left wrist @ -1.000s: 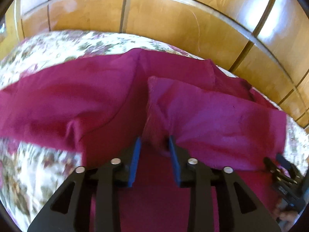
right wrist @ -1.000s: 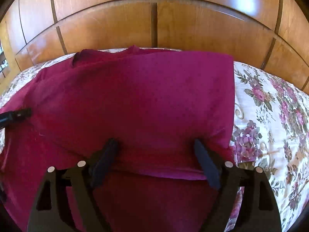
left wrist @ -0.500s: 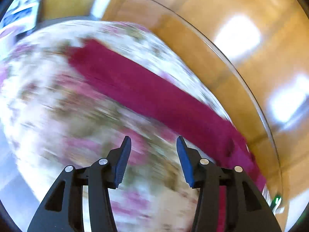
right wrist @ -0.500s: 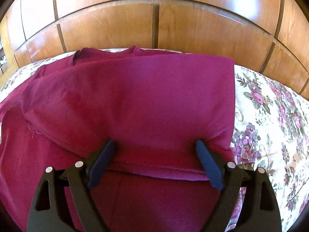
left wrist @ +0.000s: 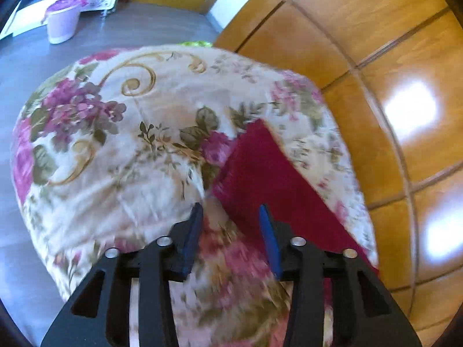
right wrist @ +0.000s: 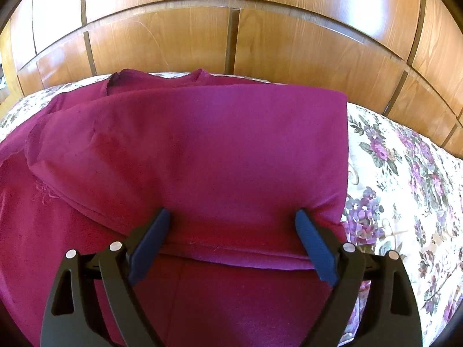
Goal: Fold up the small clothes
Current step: 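Grasp the other shirt side with the left gripper and lift it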
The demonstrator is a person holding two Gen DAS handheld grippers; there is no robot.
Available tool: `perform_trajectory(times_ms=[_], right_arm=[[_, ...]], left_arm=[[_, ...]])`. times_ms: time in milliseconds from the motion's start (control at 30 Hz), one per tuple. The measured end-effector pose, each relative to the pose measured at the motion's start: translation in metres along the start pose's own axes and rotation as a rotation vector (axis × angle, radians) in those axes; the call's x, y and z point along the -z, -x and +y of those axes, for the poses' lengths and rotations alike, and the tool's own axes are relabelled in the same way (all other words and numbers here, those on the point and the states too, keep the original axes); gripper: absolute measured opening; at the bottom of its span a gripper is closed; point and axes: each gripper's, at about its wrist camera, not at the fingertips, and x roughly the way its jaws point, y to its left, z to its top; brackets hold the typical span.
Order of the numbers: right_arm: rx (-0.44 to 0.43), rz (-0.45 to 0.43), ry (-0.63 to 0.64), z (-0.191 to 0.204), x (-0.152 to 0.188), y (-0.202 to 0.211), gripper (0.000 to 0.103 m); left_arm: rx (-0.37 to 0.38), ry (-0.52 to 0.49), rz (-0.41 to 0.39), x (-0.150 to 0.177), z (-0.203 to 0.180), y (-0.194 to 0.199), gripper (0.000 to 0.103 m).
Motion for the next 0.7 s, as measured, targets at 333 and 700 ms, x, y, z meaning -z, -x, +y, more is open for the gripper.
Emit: perform_trajectory(times_ms=[333, 700], right_arm=[[0.002, -0.009, -0.002, 0.0, 0.0, -0.001, 0.09], [-0.004, -0.012, -0.005, -0.001, 0.001, -0.001, 0.09]], left_arm=[[0.143, -0.256, -0.079, 0.025, -0.084, 0.029, 0.009], [0.379, -0.641, 0.102, 0.207, -0.227, 0.023, 0.009]])
